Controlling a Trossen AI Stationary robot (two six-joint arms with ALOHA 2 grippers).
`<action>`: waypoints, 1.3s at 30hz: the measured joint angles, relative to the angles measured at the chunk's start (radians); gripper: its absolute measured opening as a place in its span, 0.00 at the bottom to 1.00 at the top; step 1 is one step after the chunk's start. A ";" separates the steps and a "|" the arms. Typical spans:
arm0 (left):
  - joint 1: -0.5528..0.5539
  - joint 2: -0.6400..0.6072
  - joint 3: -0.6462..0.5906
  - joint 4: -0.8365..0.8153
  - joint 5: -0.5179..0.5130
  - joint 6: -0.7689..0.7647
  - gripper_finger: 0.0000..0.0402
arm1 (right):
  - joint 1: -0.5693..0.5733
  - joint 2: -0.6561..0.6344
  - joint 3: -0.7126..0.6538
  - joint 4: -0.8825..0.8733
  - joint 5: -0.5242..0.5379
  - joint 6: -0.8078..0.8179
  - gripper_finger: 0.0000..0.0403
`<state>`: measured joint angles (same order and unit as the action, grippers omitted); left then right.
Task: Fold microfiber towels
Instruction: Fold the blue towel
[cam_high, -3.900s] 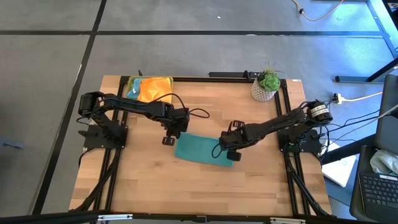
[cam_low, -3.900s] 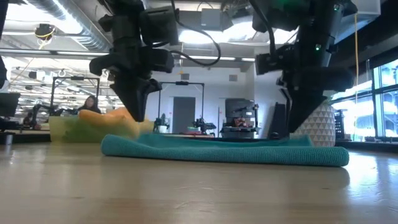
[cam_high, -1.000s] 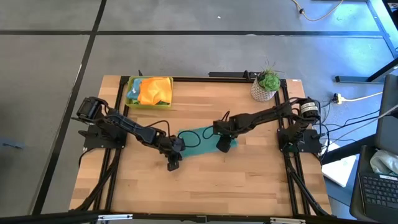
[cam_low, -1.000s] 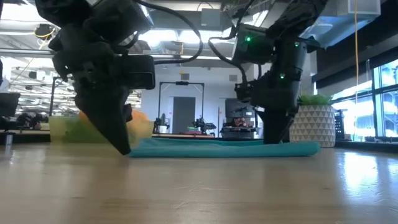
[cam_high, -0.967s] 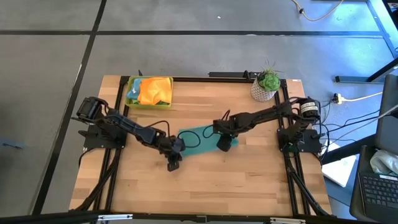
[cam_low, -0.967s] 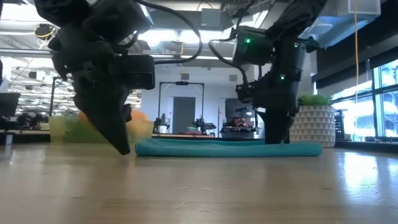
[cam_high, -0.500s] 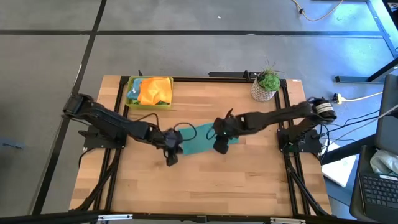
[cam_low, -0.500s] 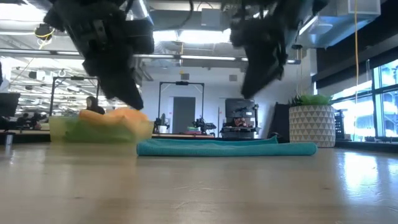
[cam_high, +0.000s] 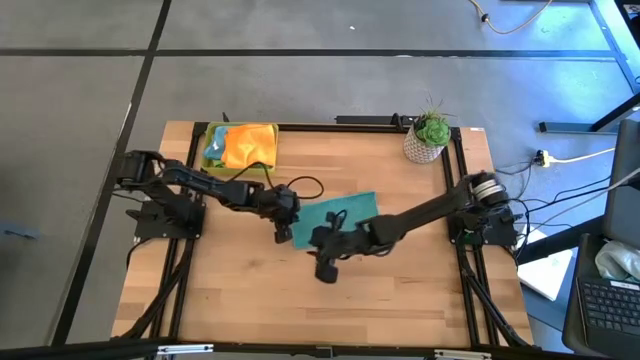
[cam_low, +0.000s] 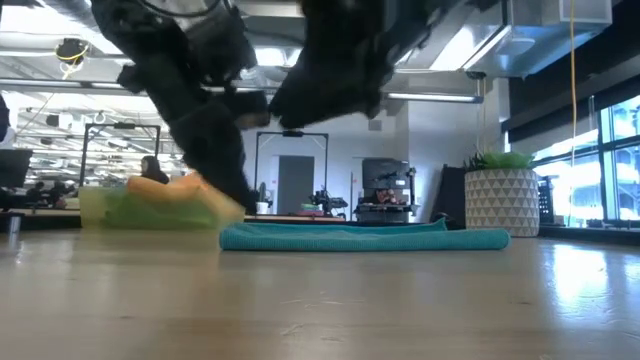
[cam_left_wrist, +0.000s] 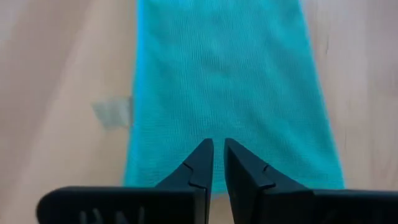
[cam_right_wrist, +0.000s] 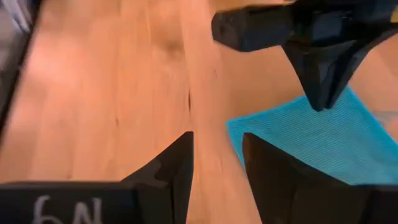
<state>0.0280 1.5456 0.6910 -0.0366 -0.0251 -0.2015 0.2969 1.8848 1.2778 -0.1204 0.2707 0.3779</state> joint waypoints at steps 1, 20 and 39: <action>0.007 0.015 -0.001 -0.010 0.023 0.002 0.08 | -0.003 0.029 0.035 -0.033 -0.004 -0.010 0.35; -0.004 0.071 0.002 -0.104 0.126 -0.078 0.03 | -0.072 0.334 0.322 -0.187 -0.098 -0.099 0.46; 0.016 0.064 -0.002 -0.087 0.200 -0.163 0.00 | -0.077 0.360 0.321 -0.186 -0.118 -0.135 0.61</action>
<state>0.0437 1.6096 0.6891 -0.1234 0.1753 -0.3649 0.2203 2.2446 1.5984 -0.3068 0.1532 0.2432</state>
